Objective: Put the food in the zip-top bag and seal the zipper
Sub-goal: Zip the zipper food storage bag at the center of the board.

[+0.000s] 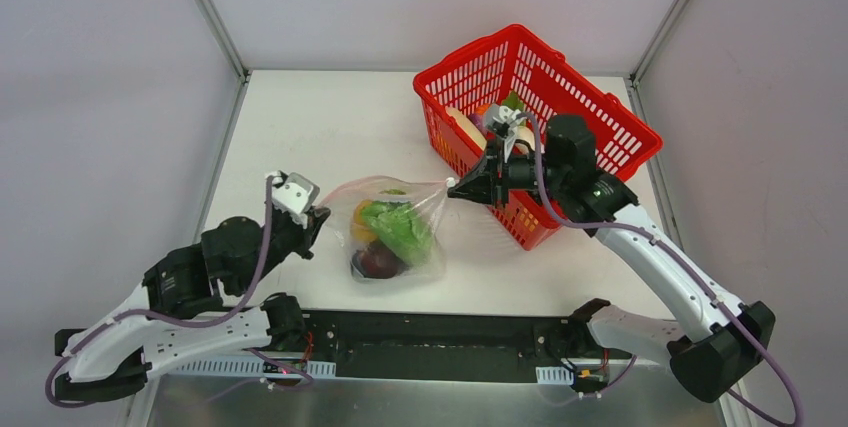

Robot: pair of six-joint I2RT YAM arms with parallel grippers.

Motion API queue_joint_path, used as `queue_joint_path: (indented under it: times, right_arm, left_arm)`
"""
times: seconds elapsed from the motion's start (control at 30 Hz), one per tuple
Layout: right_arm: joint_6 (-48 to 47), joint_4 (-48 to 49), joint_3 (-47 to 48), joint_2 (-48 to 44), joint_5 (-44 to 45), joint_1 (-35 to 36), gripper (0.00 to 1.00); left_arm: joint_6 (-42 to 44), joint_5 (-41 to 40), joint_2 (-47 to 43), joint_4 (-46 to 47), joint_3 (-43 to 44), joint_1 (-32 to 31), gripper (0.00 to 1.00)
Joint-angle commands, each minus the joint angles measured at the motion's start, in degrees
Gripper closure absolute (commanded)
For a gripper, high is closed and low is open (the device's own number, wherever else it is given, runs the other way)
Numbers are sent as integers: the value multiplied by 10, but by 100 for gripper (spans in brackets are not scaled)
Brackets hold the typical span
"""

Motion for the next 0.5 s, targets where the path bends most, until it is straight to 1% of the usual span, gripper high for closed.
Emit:
queue_joint_path:
  times: [0.0, 0.07, 0.2, 0.27, 0.33, 0.37, 0.47]
  right_arm:
    - [45, 20, 20, 15, 32, -9, 100]
    - [48, 16, 24, 22, 43, -9, 100]
    - [54, 8, 32, 34, 64, -9, 100]
    - [55, 7, 34, 36, 72, -9, 100]
    - [55, 9, 33, 35, 78, -9, 100]
    - [57, 9, 32, 34, 81, -9, 100]
    - [58, 14, 28, 26, 80, -10, 100]
  left_arm:
    - [-15, -75, 54, 10, 17, 4, 99]
    - [-14, -88, 62, 24, 19, 5, 91]
    - [-14, -110, 57, 38, 27, 8, 60]
    - [-11, -120, 46, 49, 28, 8, 40]
    - [-7, -122, 33, 58, 27, 8, 32]
    - [-6, -119, 27, 59, 29, 9, 26]
    - [8, -82, 25, 57, 53, 9, 13]
